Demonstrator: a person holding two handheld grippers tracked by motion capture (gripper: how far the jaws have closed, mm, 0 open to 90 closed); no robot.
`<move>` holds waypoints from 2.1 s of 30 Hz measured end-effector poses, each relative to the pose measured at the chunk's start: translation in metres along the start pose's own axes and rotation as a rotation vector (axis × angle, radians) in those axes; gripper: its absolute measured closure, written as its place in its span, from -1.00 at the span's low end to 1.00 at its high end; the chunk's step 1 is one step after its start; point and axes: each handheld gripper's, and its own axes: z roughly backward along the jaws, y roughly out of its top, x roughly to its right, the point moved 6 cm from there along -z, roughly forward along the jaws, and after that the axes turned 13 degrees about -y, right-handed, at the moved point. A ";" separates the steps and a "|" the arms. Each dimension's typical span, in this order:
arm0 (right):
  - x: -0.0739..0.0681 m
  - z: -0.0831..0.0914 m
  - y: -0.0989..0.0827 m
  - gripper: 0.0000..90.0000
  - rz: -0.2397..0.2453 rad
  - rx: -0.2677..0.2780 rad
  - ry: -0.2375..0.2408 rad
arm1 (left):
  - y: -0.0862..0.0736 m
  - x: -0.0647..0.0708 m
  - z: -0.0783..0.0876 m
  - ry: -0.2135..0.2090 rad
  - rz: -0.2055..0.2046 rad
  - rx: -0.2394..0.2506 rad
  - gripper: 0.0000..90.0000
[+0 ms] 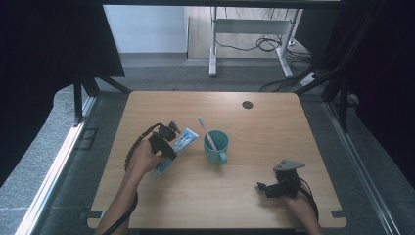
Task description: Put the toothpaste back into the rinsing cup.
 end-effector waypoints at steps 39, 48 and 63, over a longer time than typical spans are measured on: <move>0.000 0.000 0.000 -1.00 -0.002 -0.002 0.000 | -0.017 0.025 0.055 -0.053 -0.193 0.396 0.64; 0.000 0.000 0.000 -1.00 0.000 0.000 0.000 | -0.008 0.038 0.058 -0.062 -0.228 0.394 0.64; 0.000 0.000 0.000 -1.00 0.000 0.000 0.000 | 0.014 0.055 0.055 -0.071 -0.259 0.378 0.64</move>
